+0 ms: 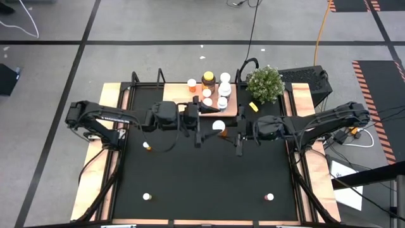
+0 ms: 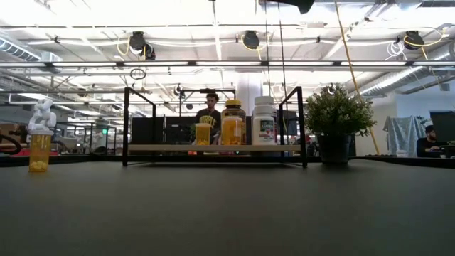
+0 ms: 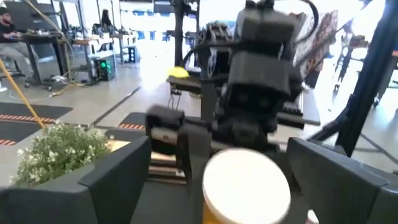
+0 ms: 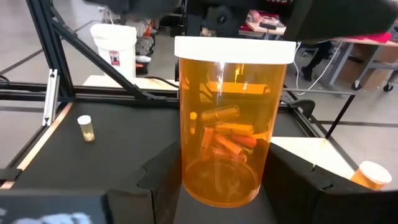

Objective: Pick and place medicine bottles onto shelf by color
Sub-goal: Put the orange pill bottle on the shelf aligned with the other orange pill bottles

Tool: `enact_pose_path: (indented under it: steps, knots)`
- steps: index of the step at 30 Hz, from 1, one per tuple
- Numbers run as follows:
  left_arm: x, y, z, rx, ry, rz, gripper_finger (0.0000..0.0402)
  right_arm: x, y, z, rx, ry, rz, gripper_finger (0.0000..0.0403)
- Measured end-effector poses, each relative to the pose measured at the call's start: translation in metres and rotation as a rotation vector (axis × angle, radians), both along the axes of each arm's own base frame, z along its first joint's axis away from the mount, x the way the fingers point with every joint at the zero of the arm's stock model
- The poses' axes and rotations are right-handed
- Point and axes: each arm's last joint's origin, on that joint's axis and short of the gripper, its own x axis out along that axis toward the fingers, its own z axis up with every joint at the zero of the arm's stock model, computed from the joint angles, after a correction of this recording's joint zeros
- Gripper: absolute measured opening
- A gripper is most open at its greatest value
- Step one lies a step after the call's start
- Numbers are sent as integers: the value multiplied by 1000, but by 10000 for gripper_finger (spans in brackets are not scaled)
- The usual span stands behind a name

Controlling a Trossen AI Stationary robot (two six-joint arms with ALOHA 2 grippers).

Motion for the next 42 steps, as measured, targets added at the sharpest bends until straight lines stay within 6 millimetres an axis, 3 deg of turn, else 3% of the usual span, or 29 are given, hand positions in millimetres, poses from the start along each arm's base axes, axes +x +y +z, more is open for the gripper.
enact_pose_path:
  steps: [5,14,22,35,42]
  knots:
    - [0,-3,-2,0,24,-13,375,-2,0,2,-4,-4,1,191]
    - [0,-5,-10,-2,101,-29,292,-2,0,1,-21,5,5,192]
    - [0,2,-10,12,104,-63,278,-1,-9,-3,4,40,-31,192]
    - [-1,15,-15,4,151,-80,210,-2,-10,-4,67,46,-60,192]
    - [-1,22,-16,7,167,-62,210,0,-19,-8,121,74,-107,198]
